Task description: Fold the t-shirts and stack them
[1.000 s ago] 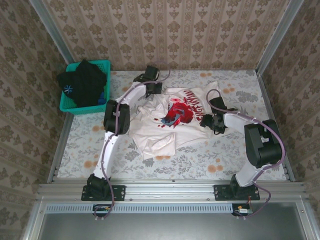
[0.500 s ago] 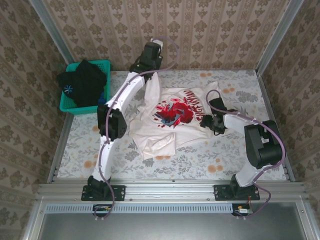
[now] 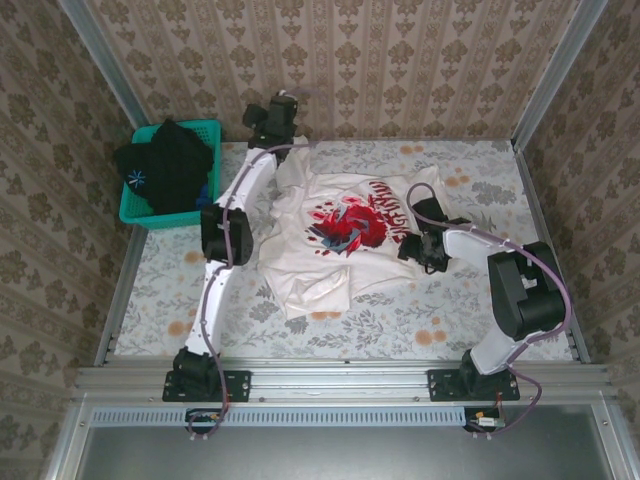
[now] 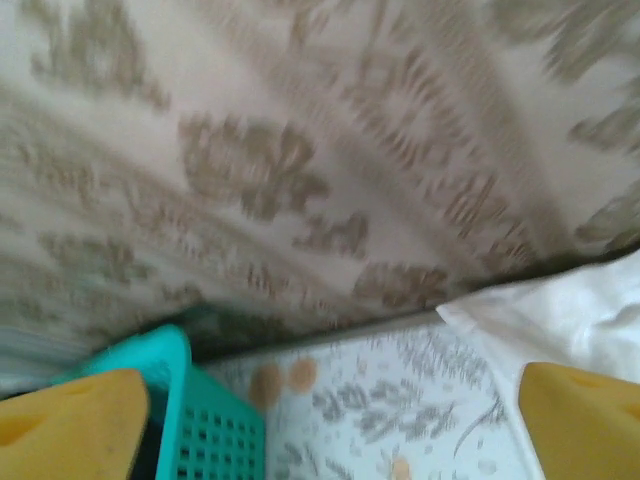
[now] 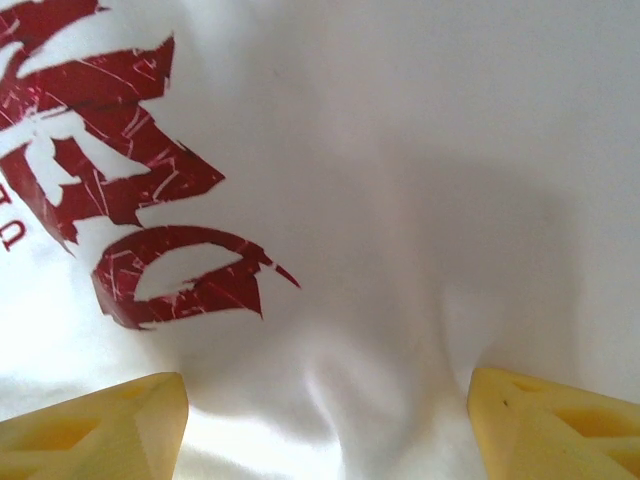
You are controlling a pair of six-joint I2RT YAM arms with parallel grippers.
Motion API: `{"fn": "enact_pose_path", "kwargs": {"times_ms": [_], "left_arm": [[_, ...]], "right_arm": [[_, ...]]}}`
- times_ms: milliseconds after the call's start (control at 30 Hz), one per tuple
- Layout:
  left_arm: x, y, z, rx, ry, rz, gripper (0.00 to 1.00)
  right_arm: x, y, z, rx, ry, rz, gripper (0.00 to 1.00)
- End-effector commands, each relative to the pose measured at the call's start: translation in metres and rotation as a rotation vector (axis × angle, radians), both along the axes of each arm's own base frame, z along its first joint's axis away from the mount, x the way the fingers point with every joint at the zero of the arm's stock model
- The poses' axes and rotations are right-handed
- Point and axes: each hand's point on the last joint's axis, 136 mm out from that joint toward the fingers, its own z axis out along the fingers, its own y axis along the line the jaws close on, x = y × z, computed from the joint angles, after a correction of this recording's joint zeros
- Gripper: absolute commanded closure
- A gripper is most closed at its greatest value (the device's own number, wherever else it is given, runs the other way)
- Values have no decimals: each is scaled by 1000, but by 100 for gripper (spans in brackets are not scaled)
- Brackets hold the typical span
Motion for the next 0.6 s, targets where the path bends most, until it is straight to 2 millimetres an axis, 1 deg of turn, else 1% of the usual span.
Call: {"fn": "enact_pose_path", "kwargs": {"times_ms": [0, 33, 67, 133, 167, 233, 267, 300, 333, 367, 433, 467, 500, 567], "left_arm": [[-41, 14, 64, -77, 6, 55, 0], [-54, 11, 66, -115, 45, 38, 0], [-70, 7, 63, -164, 94, 24, 0], [-101, -12, 49, -280, 204, -57, 0], [-120, -23, 37, -361, 263, -88, 0], [-154, -55, 8, -502, 376, -186, 0], [-170, -70, -11, -556, 427, -222, 0], [-182, -80, -26, -599, 467, -237, 1], [-193, -87, -45, -648, 519, -247, 3], [-210, -106, -62, -680, 574, -277, 5], [-224, -112, -90, -742, 634, -256, 5], [-229, -110, -106, -764, 660, -237, 6], [-233, -104, -119, -775, 679, -203, 7], [-242, -93, -141, -781, 722, -156, 8]], "right_arm": [[20, -5, 32, -44, -55, 6, 24], [32, -7, 38, -58, -73, 6, 24], [44, -12, 43, -73, -89, -3, 24], [71, -19, 50, -85, -115, -20, 26], [85, -22, 54, -94, -131, -24, 26], [112, -29, 59, -103, -155, -42, 26], [129, -31, 58, -92, -169, -43, 28], [143, -33, 58, -86, -180, -50, 30], [160, -33, 58, -74, -189, -47, 33], [173, -30, 53, -52, -177, -23, 35], [195, -29, 46, -44, -164, -17, 43], [205, -26, 40, -30, -154, -3, 45], [211, -24, 36, -19, -143, 0, 48], [220, -26, 21, -13, -100, -13, 49]]}}
